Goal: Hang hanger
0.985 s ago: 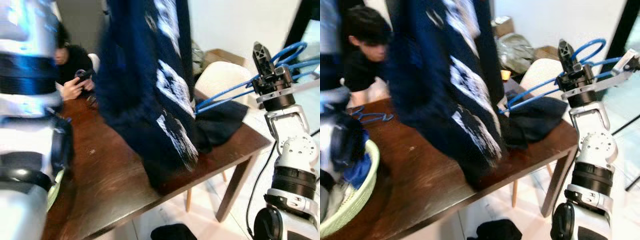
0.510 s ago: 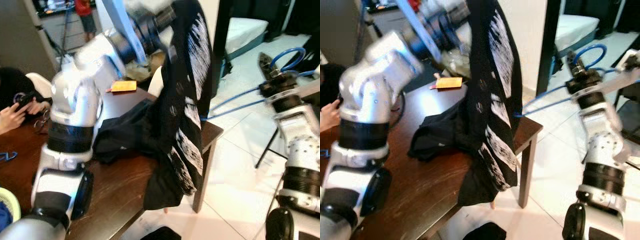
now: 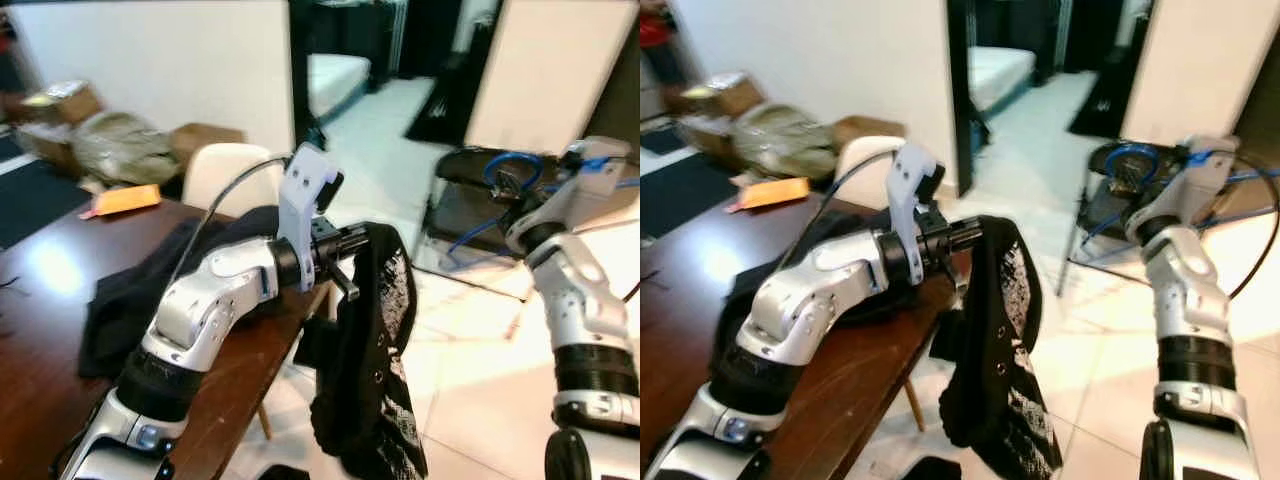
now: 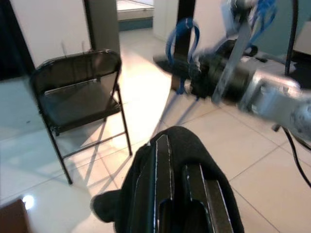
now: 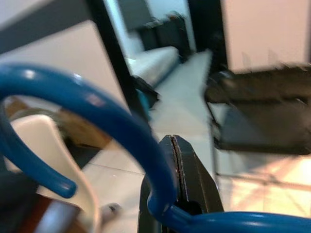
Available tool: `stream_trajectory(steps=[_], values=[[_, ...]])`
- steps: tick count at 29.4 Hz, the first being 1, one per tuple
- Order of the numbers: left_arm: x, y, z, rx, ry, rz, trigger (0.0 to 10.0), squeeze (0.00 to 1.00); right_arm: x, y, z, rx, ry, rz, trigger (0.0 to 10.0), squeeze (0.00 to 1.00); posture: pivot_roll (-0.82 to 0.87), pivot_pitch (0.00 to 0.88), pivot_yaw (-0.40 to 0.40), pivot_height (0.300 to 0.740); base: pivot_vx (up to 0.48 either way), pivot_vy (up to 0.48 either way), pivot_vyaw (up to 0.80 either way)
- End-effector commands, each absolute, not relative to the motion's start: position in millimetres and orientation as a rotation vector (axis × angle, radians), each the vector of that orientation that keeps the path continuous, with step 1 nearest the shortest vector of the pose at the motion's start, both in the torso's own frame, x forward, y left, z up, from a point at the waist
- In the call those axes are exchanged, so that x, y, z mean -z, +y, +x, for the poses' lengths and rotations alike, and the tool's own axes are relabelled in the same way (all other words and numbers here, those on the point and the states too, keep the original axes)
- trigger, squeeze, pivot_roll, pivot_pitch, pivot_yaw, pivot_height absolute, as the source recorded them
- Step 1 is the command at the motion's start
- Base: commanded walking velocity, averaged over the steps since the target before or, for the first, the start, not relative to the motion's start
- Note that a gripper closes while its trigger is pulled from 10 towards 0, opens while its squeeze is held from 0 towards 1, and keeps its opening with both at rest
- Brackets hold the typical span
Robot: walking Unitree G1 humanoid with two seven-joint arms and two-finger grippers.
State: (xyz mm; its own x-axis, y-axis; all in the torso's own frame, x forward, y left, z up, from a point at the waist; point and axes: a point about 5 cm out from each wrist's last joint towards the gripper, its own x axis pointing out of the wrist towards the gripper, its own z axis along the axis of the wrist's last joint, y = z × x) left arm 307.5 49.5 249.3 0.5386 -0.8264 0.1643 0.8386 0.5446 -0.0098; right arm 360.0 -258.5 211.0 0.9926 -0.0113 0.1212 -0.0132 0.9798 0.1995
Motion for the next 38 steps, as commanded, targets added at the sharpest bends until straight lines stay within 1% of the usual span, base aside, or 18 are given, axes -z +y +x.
stream_trajectory(steps=[1,2,3,5,9,10,24,27,28,29,30,31,35,37,38], values=[[-256.9,51.6,305.2,0.965,-0.204,-0.094,10.0,0.00,-212.6,-256.1,361.0,0.000,-0.137,0.186,10.0,0.00,0.07,0.000,0.027,0.735,0.000,0.000,-0.80],[-247.2,64.6,311.1,0.802,-0.206,-0.127,10.0,0.00,-203.6,-246.8,360.4,-0.037,-0.131,0.211,10.0,0.00,0.07,0.000,0.020,0.735,0.000,-0.292,-0.65],[-247.2,64.6,311.1,0.802,-0.206,-0.127,10.0,0.00,-203.6,-246.8,360.4,-0.037,-0.131,0.211,10.0,0.00,0.07,0.000,0.020,0.735,0.000,-0.292,-0.65],[-242.0,78.4,315.2,0.662,-0.217,-0.157,10.0,0.00,-197.4,-236.4,359.6,-0.083,-0.128,0.236,10.0,0.00,0.07,0.000,0.017,0.735,0.000,-0.420,-0.22],[-241.4,85.9,315.7,0.599,-0.232,-0.168,10.0,0.00,-195.0,-232.2,359.4,-0.102,-0.130,0.224,10.0,0.00,0.07,0.000,0.011,0.735,0.000,-0.422,0.00],[-241.3,92.5,315.2,0.555,-0.249,-0.150,10.0,0.00,-195.0,-233.0,360.3,-0.104,-0.133,0.207,10.0,0.00,0.06,0.000,0.004,0.735,0.000,-0.424,0.00],[-249.0,92.0,318.3,0.520,-0.288,-0.139,10.0,0.00,-194.7,-233.5,360.9,-0.125,-0.130,0.214,10.0,0.00,0.05,0.000,0.001,0.735,0.000,-0.424,0.00],[-251.5,88.3,318.2,0.532,-0.302,-0.147,10.0,0.00,-200.7,-234.2,359.9,-0.168,-0.163,0.291,10.0,0.00,0.05,0.000,-0.002,0.735,0.000,-0.420,0.00],[-251.5,88.3,318.2,0.532,-0.302,-0.147,10.0,0.00,-200.7,-234.2,359.9,-0.168,-0.163,0.291,10.0,0.00,0.05,0.000,-0.002,0.735,0.000,-0.412,0.00],[-252.3,87.2,317.9,0.542,-0.307,-0.149,10.0,0.00,-203.8,-236.4,359.7,-0.174,-0.180,0.334,10.0,0.00,0.05,0.000,-0.002,0.735,0.000,-0.416,0.00],[-252.3,87.2,317.9,0.542,-0.307,-0.149,10.0,0.00,-203.8,-236.4,359.7,-0.174,-0.180,0.334,10.0,0.00,0.05,0.000,-0.002,0.735,0.000,-0.416,0.00],[-253.6,86.0,317.0,0.558,-0.315,-0.153,10.0,0.00,-208.5,-241.0,359.9,-0.176,-0.204,0.394,10.0,0.00,0.05,0.000,-0.002,0.735,0.247,-0.409,0.00],[-254.6,85.1,315.4,0.581,-0.322,-0.157,10.0,0.00,-213.4,-245.2,360.4,-0.174,-0.224,0.441,10.0,0.00,0.06,0.000,-0.003,0.735,0.256,-0.398,0.00],[-255.5,84.1,313.7,0.603,-0.328,-0.161,10.0,0.00,-223.7,-249.6,360.7,-0.197,-0.265,0.527,10.0,0.00,0.05,0.000,-0.007,0.735,0.120,-0.351,0.00],[-255.5,84.1,313.7,0.603,-0.328,-0.161,10.0,0.00,-223.7,-249.6,360.7,-0.197,-0.265,0.527,10.0,0.00,0.05,0.000,-0.007,0.735,0.000,-0.337,0.00]])
